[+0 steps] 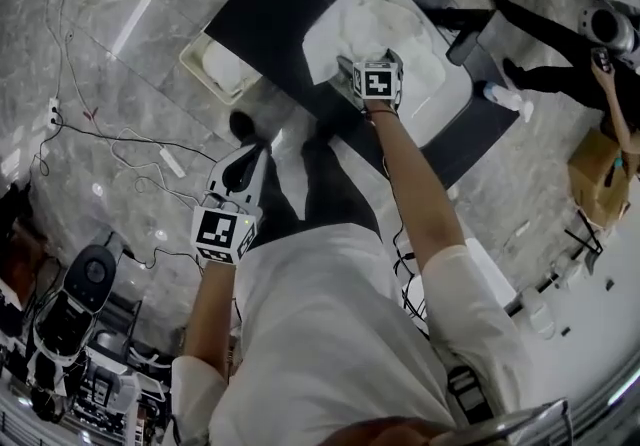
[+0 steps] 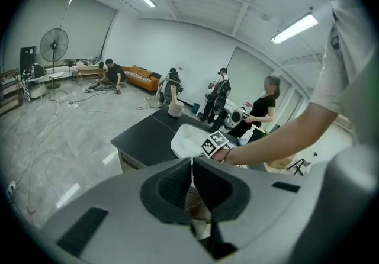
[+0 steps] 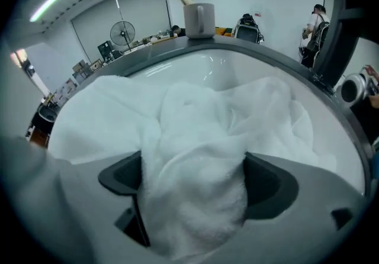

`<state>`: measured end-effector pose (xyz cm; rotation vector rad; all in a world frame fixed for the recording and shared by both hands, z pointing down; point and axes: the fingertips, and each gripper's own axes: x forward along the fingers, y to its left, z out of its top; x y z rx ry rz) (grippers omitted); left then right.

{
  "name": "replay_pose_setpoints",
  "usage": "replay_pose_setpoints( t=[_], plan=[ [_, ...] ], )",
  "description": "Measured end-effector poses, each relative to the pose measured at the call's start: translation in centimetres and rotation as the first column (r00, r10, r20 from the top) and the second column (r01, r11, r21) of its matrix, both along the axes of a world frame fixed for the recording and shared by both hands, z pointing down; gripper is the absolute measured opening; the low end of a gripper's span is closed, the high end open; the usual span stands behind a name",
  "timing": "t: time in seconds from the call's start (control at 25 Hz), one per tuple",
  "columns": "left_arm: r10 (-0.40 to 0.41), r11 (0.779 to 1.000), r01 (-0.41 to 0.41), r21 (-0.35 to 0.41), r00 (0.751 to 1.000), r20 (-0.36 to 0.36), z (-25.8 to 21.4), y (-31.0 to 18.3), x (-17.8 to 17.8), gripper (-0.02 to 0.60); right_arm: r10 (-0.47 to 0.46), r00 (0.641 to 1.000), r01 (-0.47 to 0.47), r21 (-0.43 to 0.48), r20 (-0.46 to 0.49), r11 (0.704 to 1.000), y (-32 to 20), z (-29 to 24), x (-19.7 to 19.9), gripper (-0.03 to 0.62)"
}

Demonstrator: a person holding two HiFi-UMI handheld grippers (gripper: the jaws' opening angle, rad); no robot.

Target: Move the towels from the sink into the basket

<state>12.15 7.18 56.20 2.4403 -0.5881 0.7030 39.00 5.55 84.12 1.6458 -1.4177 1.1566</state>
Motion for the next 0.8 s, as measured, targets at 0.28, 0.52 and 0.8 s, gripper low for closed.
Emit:
replay_pose_setpoints(
  t=[0.28,0.52,0.8],
  plan=[
    [0.027,1.000,-0.027,0.009,1.000,-0.015,-0.1,0.7,0.2,0.009,-0.063,0.994,0.062,-0.008,-0.086,0.998,0.6,-2.5,0.3,0.165],
    [0.040,0.997,-0.039,0.061,0.999,-0.019,-2.9,0.9,-1.3,0.009,-0.081,0.993,0.085,0.035,-0.085,0.996,3.8,-7.6,0.5,0.144],
    [0.062,0.992,-0.057,0.116,0.998,-0.034,-6.9,2.1,-3.3,0.009,-0.071,0.987,0.094,0.154,-0.147,0.984,7.1,-17.3,-0.2,0.141]
  ],
)
